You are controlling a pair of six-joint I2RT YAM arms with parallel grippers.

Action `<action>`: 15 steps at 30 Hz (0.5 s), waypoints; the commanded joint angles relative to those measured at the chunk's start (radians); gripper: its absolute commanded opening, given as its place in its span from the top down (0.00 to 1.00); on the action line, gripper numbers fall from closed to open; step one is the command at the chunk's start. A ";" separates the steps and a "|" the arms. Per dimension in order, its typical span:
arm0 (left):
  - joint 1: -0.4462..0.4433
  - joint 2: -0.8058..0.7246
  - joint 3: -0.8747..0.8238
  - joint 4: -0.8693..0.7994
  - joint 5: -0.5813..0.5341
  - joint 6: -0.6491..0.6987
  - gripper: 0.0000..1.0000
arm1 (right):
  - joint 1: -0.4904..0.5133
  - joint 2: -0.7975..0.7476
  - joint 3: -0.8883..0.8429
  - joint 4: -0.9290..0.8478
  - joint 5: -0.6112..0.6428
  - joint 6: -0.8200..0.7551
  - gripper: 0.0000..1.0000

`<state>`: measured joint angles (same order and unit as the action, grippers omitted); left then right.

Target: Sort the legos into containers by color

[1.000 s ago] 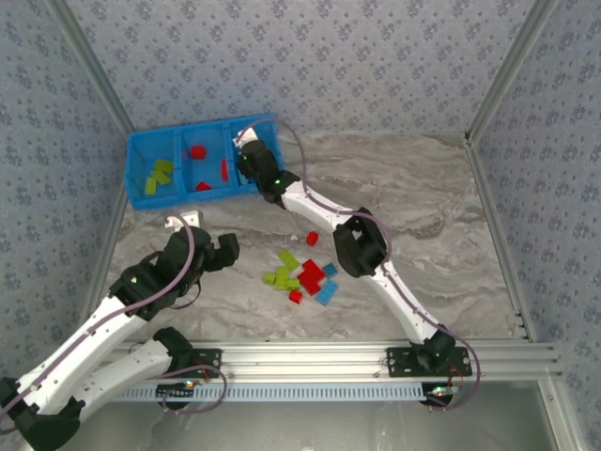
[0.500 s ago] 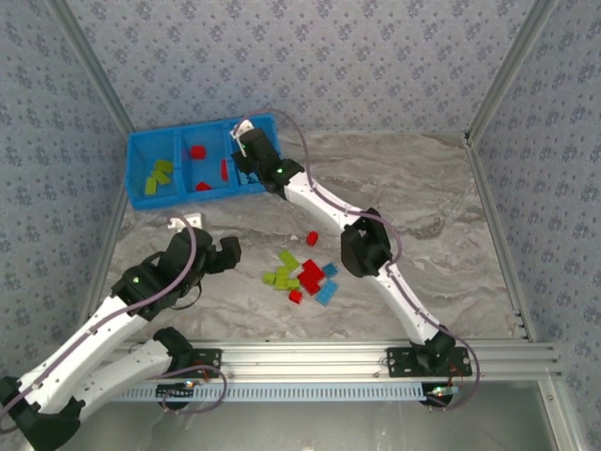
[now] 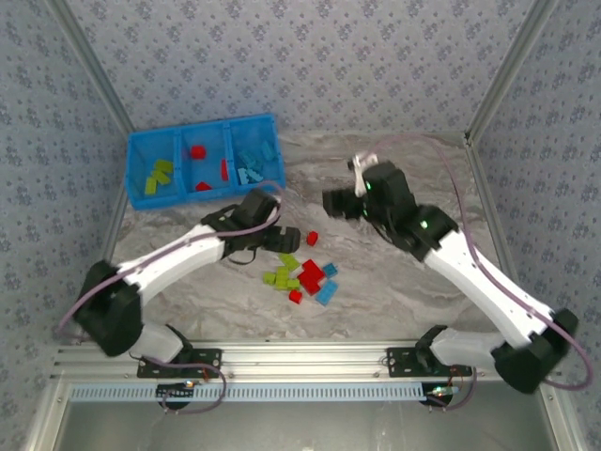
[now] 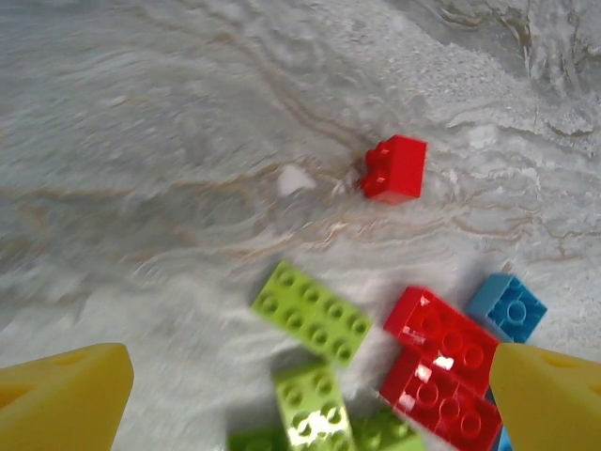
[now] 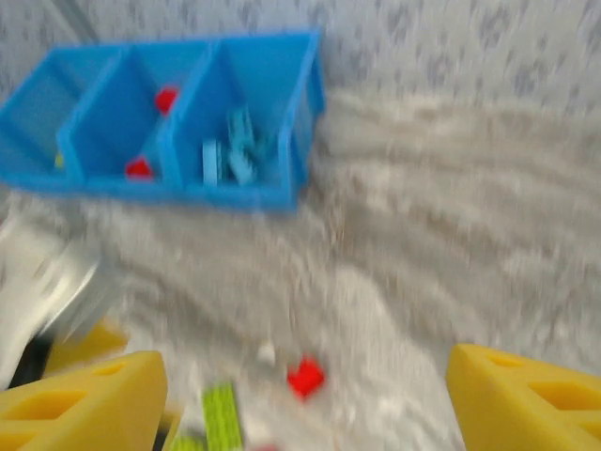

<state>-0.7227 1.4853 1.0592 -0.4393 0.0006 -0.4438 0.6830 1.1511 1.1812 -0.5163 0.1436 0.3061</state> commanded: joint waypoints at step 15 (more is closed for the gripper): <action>-0.086 0.557 0.383 0.046 -0.077 0.174 0.42 | 0.093 -0.274 -0.371 -0.288 -0.138 0.281 0.03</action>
<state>-0.7937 2.0254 1.4052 -0.3481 -0.0151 -0.2966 0.7685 0.8837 0.8150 -0.7876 0.0071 0.5449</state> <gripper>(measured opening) 0.609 0.973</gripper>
